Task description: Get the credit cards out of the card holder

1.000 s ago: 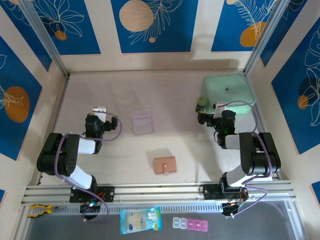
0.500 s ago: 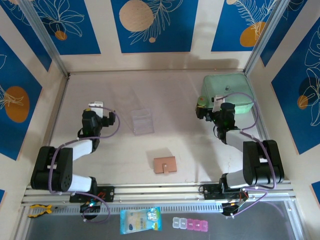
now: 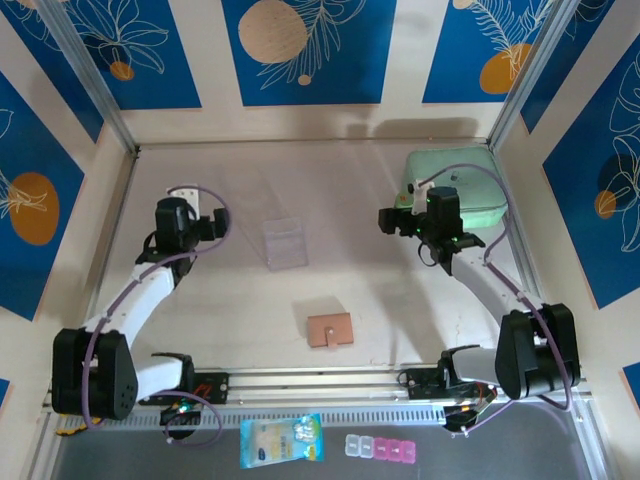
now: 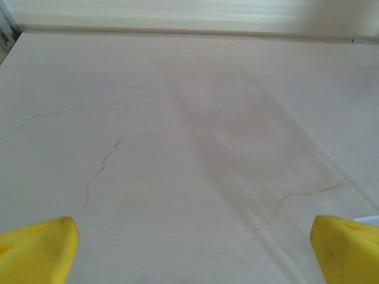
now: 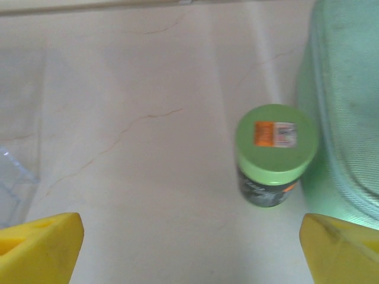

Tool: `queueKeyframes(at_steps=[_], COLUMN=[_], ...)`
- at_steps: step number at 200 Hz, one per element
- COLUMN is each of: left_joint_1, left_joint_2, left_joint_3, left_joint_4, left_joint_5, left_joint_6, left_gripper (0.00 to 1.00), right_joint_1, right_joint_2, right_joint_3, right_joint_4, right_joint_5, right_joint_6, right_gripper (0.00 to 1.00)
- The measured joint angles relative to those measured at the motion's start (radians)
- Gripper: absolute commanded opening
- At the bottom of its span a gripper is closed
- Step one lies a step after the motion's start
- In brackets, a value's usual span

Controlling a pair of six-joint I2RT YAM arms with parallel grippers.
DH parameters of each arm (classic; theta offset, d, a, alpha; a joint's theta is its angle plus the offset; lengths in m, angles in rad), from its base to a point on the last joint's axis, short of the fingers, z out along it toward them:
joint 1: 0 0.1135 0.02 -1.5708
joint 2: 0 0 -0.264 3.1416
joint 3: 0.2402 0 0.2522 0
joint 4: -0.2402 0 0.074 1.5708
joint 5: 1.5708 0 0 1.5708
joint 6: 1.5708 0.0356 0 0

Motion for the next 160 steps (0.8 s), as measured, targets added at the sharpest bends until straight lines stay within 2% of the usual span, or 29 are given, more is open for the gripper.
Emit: queueKeyframes(at_steps=[41,88,122,160], left_joint_1=[0.000,0.000,0.000,0.025], left_joint_2=[0.006,0.116,0.179,0.212], left_joint_3=[0.193,0.350,0.413,0.436], left_joint_4=[-0.268,-0.496,-0.642,-0.690], left_joint_5=[0.045,0.139,0.201,0.257], left_joint_6=[-0.091,-0.198,-0.202,-0.171], left_gripper=[0.99,1.00,1.00,1.00], right_joint_1=[0.125,0.229,0.287,0.349], right_joint_2=[0.066,0.232,0.344,0.436], right_joint_3=[0.158,0.315,0.410,0.507], right_joint_4=[-0.188,-0.343,-0.417,-0.474], right_joint_5=[0.018,0.012,0.005,0.002], right_joint_6=[0.071,0.170,0.246,0.314], right_gripper=[0.88,0.73,0.67,0.55])
